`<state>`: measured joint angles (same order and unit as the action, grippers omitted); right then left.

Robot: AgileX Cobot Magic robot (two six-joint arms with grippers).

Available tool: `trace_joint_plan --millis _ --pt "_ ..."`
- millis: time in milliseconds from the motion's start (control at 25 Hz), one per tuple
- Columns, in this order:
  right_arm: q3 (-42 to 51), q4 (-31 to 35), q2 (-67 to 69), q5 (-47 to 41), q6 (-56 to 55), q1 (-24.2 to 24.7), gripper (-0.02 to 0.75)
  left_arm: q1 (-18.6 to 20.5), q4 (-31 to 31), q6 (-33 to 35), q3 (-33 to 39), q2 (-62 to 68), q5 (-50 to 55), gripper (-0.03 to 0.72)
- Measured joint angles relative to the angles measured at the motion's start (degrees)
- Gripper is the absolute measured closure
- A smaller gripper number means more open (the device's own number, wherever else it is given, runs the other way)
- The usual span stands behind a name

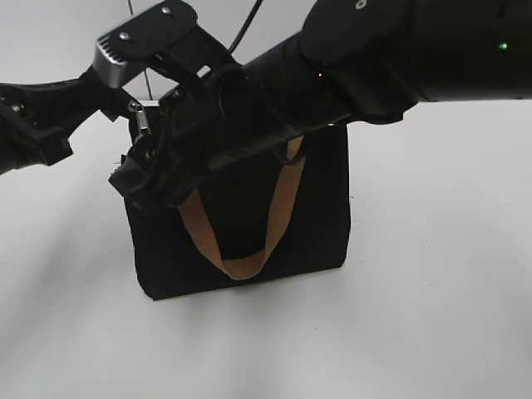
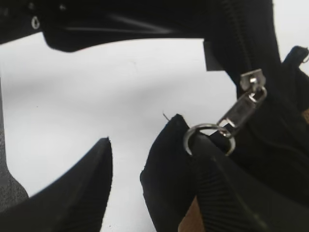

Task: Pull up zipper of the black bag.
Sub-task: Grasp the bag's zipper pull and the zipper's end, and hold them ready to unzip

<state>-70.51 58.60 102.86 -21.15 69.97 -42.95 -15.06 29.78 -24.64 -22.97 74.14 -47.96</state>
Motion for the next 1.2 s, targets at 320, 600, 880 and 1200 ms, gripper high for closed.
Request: trace_joint_plan --millis 320,600,880,1200 --pt "0.0 -1.7 -1.0 -1.4 -0.9 0.0 0.325 0.0 0.0 -0.2 0.0 0.0 -0.1 0.696" --pt "0.0 -6.3 -1.0 -1.3 -5.6 1.1 0.325 0.0 0.0 -0.1 0.0 0.0 -0.1 0.696" --pt "0.0 -6.3 -1.0 0.7 -5.9 1.2 0.325 0.0 1.0 -0.1 0.0 0.0 -0.7 0.696" --pt "0.0 -4.4 -0.1 1.3 -6.0 1.2 0.325 0.0 3.9 -1.9 0.0 0.0 -2.1 0.696"
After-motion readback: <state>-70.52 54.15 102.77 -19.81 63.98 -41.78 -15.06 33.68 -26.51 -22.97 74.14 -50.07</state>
